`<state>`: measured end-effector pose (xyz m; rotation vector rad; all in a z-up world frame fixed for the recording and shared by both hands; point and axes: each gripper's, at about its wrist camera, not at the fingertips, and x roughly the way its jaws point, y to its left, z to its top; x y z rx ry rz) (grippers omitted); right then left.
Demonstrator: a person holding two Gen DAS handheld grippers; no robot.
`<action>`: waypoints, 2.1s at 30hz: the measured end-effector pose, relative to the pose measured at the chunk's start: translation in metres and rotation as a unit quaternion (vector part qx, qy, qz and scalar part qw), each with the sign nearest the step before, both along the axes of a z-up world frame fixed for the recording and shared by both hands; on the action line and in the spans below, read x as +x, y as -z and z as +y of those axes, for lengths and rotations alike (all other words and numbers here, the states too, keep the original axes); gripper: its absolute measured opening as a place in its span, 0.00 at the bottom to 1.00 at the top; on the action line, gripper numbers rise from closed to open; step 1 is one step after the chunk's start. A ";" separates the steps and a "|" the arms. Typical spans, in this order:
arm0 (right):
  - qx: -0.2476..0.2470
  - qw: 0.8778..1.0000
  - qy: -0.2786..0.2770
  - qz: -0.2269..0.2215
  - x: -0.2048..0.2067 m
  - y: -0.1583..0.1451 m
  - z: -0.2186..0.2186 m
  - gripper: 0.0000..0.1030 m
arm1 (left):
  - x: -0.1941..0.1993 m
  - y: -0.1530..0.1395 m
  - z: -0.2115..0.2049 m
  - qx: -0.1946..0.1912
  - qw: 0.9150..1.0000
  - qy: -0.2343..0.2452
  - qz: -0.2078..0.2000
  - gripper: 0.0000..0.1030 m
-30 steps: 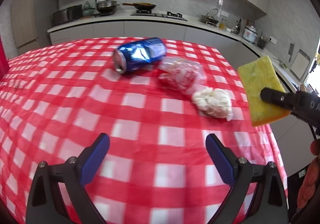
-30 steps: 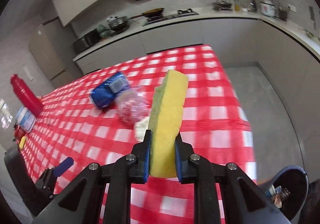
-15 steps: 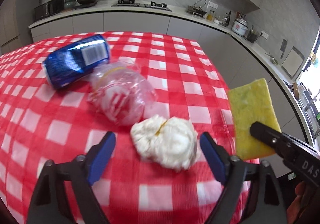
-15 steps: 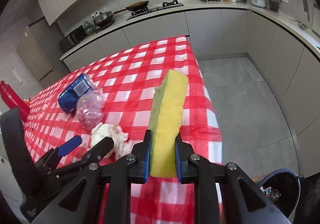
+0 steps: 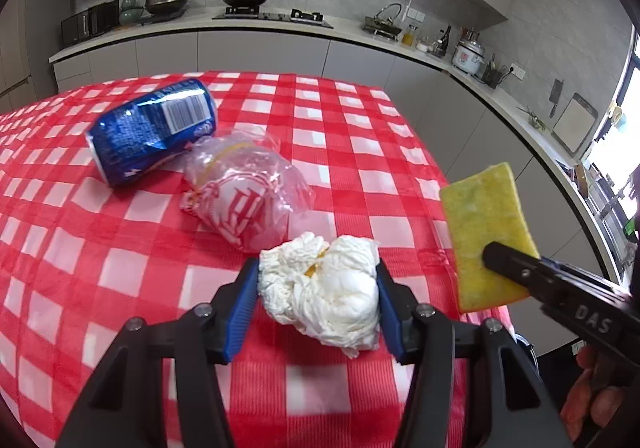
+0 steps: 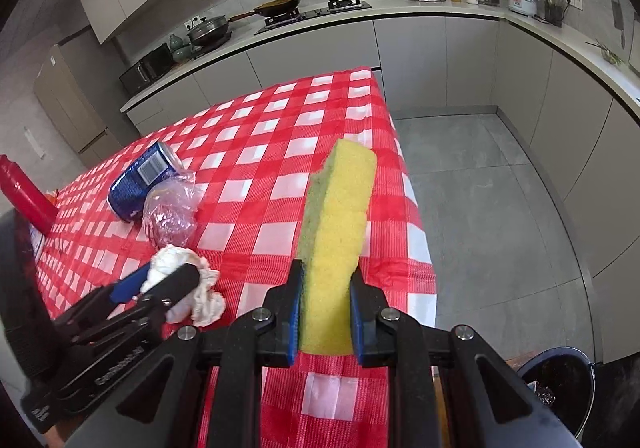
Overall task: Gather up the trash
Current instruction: 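Grasp the white crumpled tissue with left tool while right tool holds the sponge, then carry the tissue and sponge over the black bin, then open right tool dropping the sponge while left tool drops the tissue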
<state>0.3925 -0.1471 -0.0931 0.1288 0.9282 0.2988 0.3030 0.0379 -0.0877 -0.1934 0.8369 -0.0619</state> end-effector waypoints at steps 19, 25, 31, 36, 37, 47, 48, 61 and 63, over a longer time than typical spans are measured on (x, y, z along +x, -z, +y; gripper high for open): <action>-0.001 0.999 -0.013 -0.030 -0.076 -0.025 -0.043 0.21 | -0.055 -0.027 -0.024 0.035 0.999 -0.010 -0.034 0.54; 0.000 1.000 0.001 -0.026 -0.097 -0.025 -0.081 0.21 | -0.073 -0.029 -0.053 0.029 0.999 -0.001 -0.034 0.54; 0.000 0.999 0.015 -0.028 -0.114 -0.028 -0.125 0.21 | -0.087 -0.032 -0.094 0.029 0.999 0.009 -0.038 0.54; 0.003 0.999 0.031 -0.032 -0.125 -0.031 -0.170 0.21 | -0.095 -0.031 -0.132 0.032 0.999 0.022 -0.039 0.54; 0.002 0.999 0.033 -0.032 -0.128 -0.030 -0.178 0.21 | -0.097 -0.031 -0.142 0.032 0.998 0.025 -0.040 0.54; -0.021 0.996 0.081 -0.005 -0.146 0.000 -0.294 0.21 | -0.094 -0.017 -0.238 0.014 0.997 0.067 -0.036 0.54; -0.023 0.996 0.084 0.001 -0.147 0.005 -0.304 0.21 | -0.093 -0.015 -0.246 0.012 0.997 0.071 -0.035 0.54; -0.004 0.993 0.081 0.088 -0.134 0.097 -0.363 0.59 | -0.092 0.049 -0.307 0.019 0.997 0.075 0.014 0.54; -0.003 0.992 0.090 0.083 -0.135 0.099 -0.371 0.60 | -0.094 0.054 -0.310 0.021 0.997 0.071 0.020 0.54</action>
